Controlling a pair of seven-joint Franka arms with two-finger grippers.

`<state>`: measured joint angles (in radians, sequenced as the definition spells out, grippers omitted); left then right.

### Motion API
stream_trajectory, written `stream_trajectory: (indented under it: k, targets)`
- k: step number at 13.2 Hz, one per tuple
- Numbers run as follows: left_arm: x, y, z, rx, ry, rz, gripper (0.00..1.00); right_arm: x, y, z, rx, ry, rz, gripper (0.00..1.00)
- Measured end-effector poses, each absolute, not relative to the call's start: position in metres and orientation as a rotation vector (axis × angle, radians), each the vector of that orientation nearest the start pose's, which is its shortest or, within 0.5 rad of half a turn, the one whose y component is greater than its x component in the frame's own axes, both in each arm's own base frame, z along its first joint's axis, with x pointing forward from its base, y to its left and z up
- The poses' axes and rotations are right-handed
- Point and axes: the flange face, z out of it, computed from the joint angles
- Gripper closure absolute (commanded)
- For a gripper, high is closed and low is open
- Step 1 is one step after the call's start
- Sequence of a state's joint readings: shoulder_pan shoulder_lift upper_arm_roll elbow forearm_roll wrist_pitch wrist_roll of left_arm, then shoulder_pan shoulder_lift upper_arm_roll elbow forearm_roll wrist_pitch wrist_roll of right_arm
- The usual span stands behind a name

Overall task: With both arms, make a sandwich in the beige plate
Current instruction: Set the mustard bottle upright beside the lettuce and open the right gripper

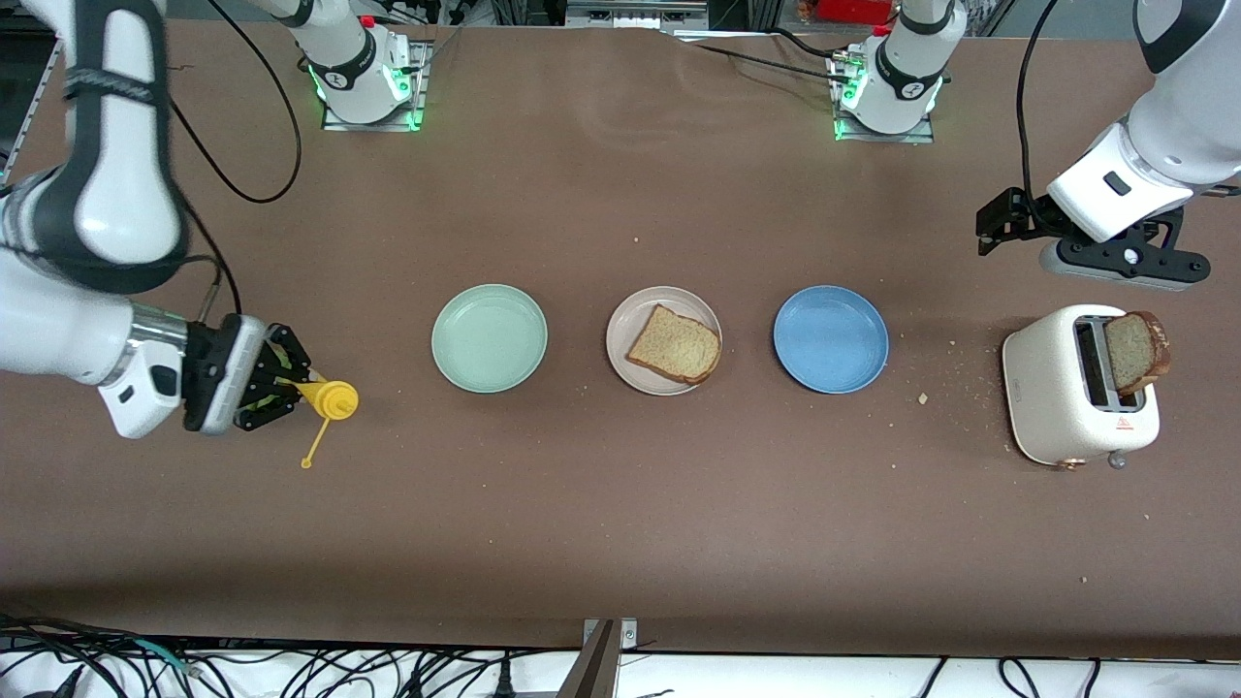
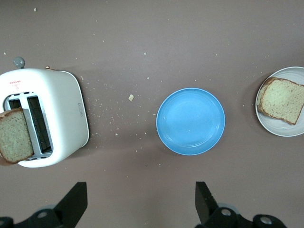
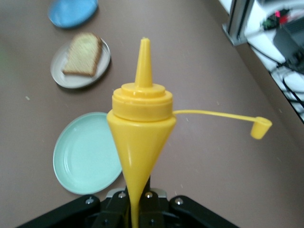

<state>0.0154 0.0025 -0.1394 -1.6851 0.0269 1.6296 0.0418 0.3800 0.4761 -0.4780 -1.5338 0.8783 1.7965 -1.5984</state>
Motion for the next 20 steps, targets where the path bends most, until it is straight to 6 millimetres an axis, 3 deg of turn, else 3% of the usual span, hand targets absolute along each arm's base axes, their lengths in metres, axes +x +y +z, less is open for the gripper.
stream_trajectory:
  k: [4, 6, 9, 11, 14, 20]
  targets:
    - [0.552, -0.066, 0.574, -3.101, 0.261, 0.089, 0.00, 0.632, -0.004, 0.337, -1.797, -1.428, -0.616, 1.00]
    - [0.552, -0.066, 0.574, -3.101, 0.261, 0.089, 0.00, 0.604, -0.021, 0.305, -1.664, -1.412, -0.665, 1.00]
    - [0.552, -0.066, 0.574, -3.101, 0.261, 0.089, 0.00, 0.551, -0.040, 0.239, -1.493, -1.348, -0.776, 1.00]
    - [0.552, -0.066, 0.574, -3.101, 0.261, 0.090, 0.00, 0.526, -0.057, 0.203, -1.431, -1.338, -0.830, 1.00]
    - [0.552, -0.066, 0.574, -3.101, 0.261, 0.090, 0.00, 0.511, -0.074, 0.166, -1.401, -1.363, -0.880, 1.00]
    - [0.552, -0.066, 0.574, -3.101, 0.261, 0.090, 0.00, 0.492, -0.087, 0.120, -1.403, -1.359, -0.876, 1.00]
